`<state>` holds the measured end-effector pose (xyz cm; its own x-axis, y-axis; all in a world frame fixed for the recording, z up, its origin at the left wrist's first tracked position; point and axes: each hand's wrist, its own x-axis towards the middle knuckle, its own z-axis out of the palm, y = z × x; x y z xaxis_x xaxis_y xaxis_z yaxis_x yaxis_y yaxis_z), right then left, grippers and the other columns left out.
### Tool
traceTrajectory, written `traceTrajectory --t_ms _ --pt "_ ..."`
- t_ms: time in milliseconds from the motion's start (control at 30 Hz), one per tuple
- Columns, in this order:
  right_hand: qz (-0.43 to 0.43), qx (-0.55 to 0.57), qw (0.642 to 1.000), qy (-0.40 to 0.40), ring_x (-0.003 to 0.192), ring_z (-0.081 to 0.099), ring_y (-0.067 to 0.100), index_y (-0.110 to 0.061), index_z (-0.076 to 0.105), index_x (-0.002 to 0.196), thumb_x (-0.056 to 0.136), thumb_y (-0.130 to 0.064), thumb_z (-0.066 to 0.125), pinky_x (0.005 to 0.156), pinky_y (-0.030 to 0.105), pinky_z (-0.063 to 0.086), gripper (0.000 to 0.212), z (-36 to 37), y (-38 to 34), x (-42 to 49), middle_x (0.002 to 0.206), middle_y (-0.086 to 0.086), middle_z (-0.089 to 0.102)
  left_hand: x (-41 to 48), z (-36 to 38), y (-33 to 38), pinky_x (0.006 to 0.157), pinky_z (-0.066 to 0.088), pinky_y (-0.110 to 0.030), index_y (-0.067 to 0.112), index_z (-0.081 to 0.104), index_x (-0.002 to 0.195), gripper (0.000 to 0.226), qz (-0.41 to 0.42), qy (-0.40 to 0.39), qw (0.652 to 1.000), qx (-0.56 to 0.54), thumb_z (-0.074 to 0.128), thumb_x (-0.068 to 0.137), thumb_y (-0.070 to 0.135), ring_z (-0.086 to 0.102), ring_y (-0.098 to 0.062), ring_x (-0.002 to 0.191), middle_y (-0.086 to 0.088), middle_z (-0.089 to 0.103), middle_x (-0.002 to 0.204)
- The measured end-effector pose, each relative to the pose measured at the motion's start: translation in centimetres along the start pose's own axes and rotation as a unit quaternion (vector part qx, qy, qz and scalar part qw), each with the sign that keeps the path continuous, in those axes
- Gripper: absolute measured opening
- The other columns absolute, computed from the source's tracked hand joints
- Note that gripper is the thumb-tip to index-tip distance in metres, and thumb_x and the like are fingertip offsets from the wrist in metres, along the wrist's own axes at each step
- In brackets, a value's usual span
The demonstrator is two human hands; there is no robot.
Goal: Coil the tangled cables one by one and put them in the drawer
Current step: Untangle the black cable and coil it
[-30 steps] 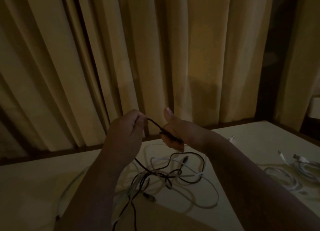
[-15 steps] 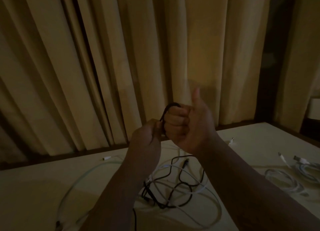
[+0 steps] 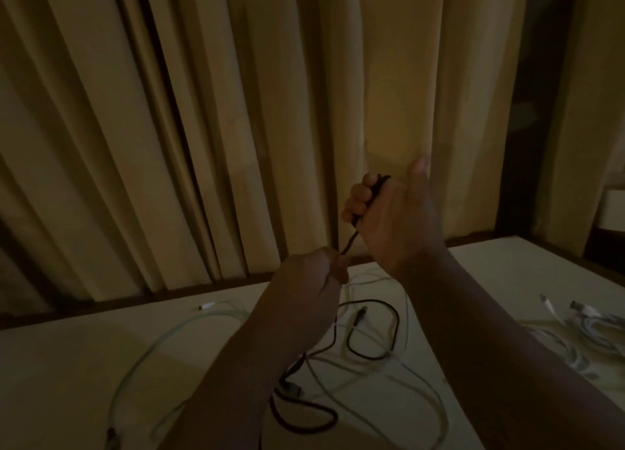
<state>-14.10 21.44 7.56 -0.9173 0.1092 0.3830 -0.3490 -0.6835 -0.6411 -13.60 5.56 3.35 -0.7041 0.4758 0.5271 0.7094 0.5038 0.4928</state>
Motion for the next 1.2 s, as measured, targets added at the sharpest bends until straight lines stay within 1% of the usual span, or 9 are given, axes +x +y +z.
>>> traceTrajectory --t_ms 167,267,367,467,567,700,900,1033,1200 --pt "0.048 -0.273 0.96 0.047 0.062 0.041 0.019 -0.016 0.051 0.077 0.102 -0.063 0.012 0.065 0.035 0.042 0.067 -0.1 0.6 0.9 0.062 0.0 0.045 0.3 -2.0 -0.5 0.042 0.025 -0.017 0.023 0.066 0.092 0.024 -0.025 -0.024 0.998 0.051 0.047 0.104 0.031 0.047 0.0 0.045 0.01 0.045 0.053" --pt "0.075 -0.449 0.89 -0.001 0.069 0.045 0.023 -0.019 0.056 0.076 0.089 -0.078 0.018 0.073 0.039 0.042 0.071 -0.9 1.4 0.8 0.067 0.001 0.049 0.4 -2.8 -0.8 0.04 0.03 -0.015 0.027 0.065 0.089 0.021 -0.035 -0.041 0.997 0.054 0.05 0.103 0.031 0.046 -0.003 0.042 0.008 0.048 0.054" --pt "0.061 -0.581 0.809 -0.068 0.068 0.044 0.011 -0.03 0.051 0.074 0.083 -0.088 0.014 0.078 0.038 0.039 0.069 -1.1 1.7 -0.2 0.071 -0.01 0.047 0.5 -3.0 -1.0 0.043 0.033 -0.014 0.027 0.063 0.085 0.018 -0.027 -0.051 0.995 0.082 0.055 0.101 0.031 0.049 -0.001 0.049 0.008 0.05 0.056" --pt "0.109 -0.649 0.746 -0.103 0.065 0.046 0.008 -0.026 0.052 0.072 0.088 -0.078 0.011 0.074 0.032 0.039 0.068 -0.6 1.4 -0.9 0.069 -0.008 0.05 0.5 -3.5 -1.3 0.048 0.035 -0.014 0.031 0.062 0.081 0.018 -0.009 -0.044 0.995 0.092 0.058 0.099 0.032 0.05 -0.001 0.052 0.011 0.053 0.055" --pt "0.195 -0.655 0.719 -0.127 0.056 0.046 0.014 -0.014 0.06 0.071 0.091 -0.078 0.009 0.061 0.03 0.04 0.084 -0.6 1.2 -1.0 0.062 0.0 0.053 0.6 -3.9 -1.6 0.049 0.035 -0.014 0.033 0.066 0.081 0.018 0.007 -0.037 0.995 0.088 0.06 0.097 0.034 0.051 -0.002 0.055 0.016 0.056 0.059" --pt "0.297 -0.525 0.774 -0.193 0.044 0.027 0.013 -0.02 0.051 0.054 0.085 -0.087 0.011 0.049 0.027 0.025 0.084 -1.3 0.8 -0.8 0.05 -0.003 0.039 0.7 -4.2 -1.8 0.048 0.035 -0.015 0.028 0.069 0.078 0.019 0.041 -0.002 0.997 0.06 0.066 0.092 0.042 0.053 -0.007 0.056 0.01 0.057 0.06" --pt "0.38 -0.228 0.844 -0.301 0.043 0.013 0.007 -0.021 0.039 0.058 0.079 -0.089 0.018 0.038 0.018 0.011 0.074 -1.5 -0.4 -0.4 0.052 -0.007 0.023 0.5 -3.6 -1.6 0.046 0.032 -0.015 0.024 0.06 0.075 0.036 0.08 0.09 0.993 0.009 0.055 0.091 0.056 0.049 -0.01 0.052 0.005 0.055 0.062" --pt "0.362 -0.058 0.877 -0.311 0.043 0.016 0.006 -0.023 0.044 0.059 0.083 -0.086 0.02 0.038 0.021 0.011 0.071 -1.0 0.2 0.0 0.055 -0.007 0.023 0.4 -3.5 -1.2 0.046 0.029 -0.011 0.023 0.058 0.076 0.035 0.096 0.128 0.987 -0.022 0.045 0.102 0.042 0.049 -0.007 0.05 0.009 0.053 0.063" --pt "0.278 0.103 0.93 -0.219 0.045 0.019 0.005 -0.023 0.043 0.061 0.083 -0.087 0.025 0.038 0.021 0.015 0.07 -0.2 -0.1 -0.4 0.056 -0.01 0.026 0.5 -2.6 -1.0 0.046 0.029 -0.013 0.033 0.05 0.073 0.033 0.063 0.13 0.988 -0.051 0.041 0.103 0.039 0.045 -0.006 0.049 0.009 0.048 0.056"
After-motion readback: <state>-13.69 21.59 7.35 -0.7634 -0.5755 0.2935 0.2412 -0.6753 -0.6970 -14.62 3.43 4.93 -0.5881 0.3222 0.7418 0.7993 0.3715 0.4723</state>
